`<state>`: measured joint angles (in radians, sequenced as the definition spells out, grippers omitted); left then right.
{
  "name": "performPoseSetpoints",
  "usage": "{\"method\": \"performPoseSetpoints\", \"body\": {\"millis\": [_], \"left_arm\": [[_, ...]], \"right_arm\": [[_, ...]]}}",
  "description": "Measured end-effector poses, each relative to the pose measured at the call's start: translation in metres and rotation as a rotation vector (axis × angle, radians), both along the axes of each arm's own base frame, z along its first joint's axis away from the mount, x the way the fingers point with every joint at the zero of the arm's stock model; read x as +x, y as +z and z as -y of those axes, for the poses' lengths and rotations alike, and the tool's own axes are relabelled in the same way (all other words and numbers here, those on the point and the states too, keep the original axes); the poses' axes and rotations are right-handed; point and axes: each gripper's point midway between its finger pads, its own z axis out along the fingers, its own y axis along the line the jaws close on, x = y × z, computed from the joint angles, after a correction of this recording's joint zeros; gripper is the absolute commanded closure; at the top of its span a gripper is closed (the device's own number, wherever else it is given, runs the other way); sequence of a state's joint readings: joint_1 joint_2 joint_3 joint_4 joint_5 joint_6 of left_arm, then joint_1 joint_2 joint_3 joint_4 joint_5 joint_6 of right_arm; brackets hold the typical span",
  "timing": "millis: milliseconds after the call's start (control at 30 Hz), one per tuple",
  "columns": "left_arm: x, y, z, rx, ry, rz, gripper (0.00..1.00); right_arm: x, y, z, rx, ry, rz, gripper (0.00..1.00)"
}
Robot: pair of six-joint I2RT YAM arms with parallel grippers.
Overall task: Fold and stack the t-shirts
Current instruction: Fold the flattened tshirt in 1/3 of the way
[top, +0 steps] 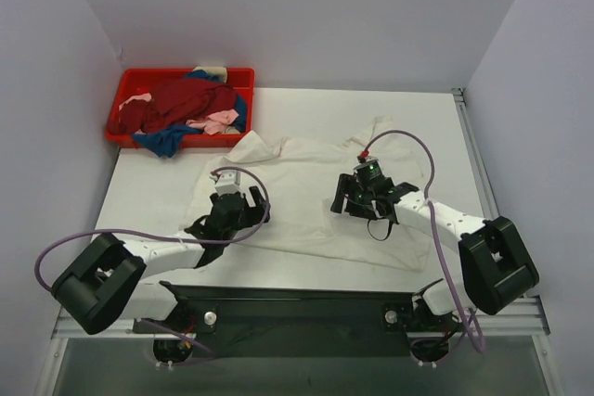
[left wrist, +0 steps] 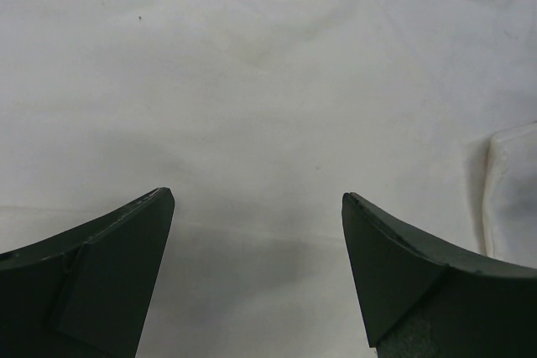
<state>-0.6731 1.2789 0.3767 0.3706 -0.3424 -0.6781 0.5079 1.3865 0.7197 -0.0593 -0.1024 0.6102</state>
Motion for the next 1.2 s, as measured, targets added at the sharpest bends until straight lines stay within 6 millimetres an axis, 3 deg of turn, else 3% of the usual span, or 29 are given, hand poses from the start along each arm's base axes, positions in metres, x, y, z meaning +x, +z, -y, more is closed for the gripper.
{"method": "performPoseSetpoints", "body": {"millis": [233, 467, 700, 900, 1200], "left_arm": [[-0.01, -0.022, 0.012, 0.012, -0.001, 0.035, 0.07], [-0.022, -0.023, 0.013, -0.02, 0.093, 0.08, 0.07], [-0.05, -0.021, 0.003, -0.038, 0.173, 0.067, 0.07], [-0.069, -0.021, -0.011, -0.058, 0.217, 0.057, 0.07], [-0.09, -0.021, -0.016, -0.062, 0.247, 0.051, 0.06]], "right_arm": [[-0.003, -0.029, 0.001, -0.009, -0.016, -0.039, 0.34], [0.006, -0.028, -0.006, 0.041, -0.029, 0.011, 0.34], [0.004, -0.026, -0.009, 0.092, -0.045, 0.076, 0.35], [-0.012, -0.026, -0.012, 0.119, -0.043, 0.1, 0.35], [-0.037, -0.026, -0.008, 0.154, -0.066, 0.114, 0.34]]}}
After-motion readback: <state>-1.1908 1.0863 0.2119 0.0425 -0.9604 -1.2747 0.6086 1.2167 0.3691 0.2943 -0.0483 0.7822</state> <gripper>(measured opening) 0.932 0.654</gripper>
